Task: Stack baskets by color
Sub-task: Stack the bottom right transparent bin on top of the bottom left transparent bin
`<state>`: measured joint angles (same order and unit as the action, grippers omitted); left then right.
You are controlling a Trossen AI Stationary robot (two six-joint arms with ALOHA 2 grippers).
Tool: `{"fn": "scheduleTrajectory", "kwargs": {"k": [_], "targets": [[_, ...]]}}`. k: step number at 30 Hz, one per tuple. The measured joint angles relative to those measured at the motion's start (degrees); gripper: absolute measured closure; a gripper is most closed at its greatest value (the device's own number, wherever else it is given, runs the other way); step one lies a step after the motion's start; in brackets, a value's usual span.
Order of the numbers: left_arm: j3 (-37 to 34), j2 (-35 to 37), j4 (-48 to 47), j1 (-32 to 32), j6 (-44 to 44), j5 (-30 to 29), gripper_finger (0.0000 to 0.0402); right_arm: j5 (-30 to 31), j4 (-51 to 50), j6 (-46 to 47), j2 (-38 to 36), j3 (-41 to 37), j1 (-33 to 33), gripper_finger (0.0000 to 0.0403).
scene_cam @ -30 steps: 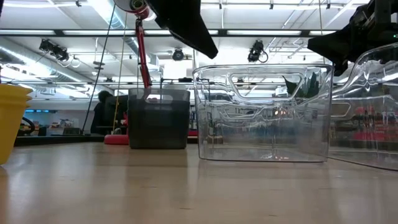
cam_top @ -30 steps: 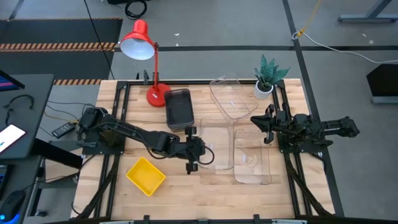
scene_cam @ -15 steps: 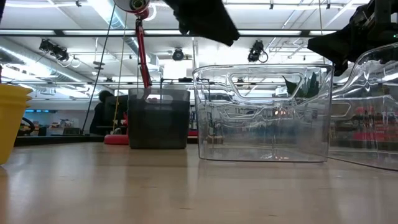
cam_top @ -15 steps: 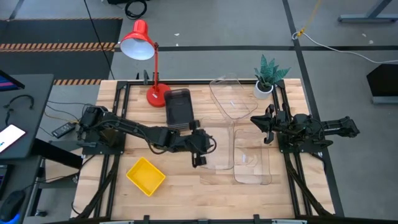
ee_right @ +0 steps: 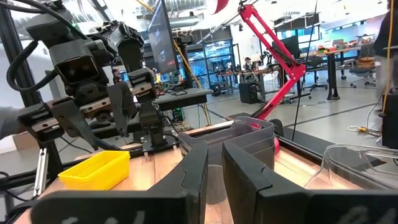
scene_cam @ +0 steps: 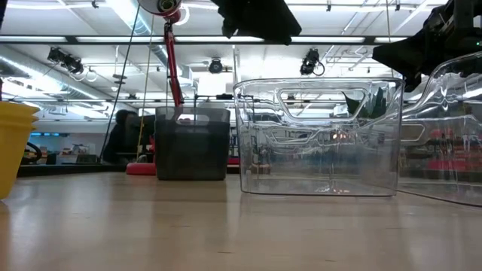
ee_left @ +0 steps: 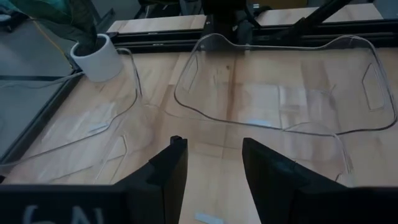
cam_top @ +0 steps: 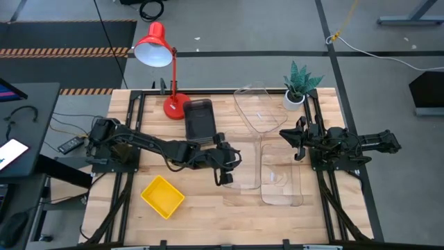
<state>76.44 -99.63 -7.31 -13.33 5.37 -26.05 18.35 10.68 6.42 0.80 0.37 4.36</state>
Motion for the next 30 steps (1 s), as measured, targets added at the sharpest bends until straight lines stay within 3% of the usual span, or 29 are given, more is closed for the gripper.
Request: {"fn": "scheduleTrajectory", "kwargs": {"k": [11, 30], "targets": [[0.0, 0.0, -0.2, -0.1, 0.0, 8.3, 0.0241, 0.0, 0.0, 0.0, 0.0, 0.0, 0.0, 0.0349], [0.0, 0.0, 0.0, -0.1, 1.8, 8.6, 0.0241, 0.0, 0.0, 0.0, 0.0, 0.0, 0.0, 0.0349]]}}
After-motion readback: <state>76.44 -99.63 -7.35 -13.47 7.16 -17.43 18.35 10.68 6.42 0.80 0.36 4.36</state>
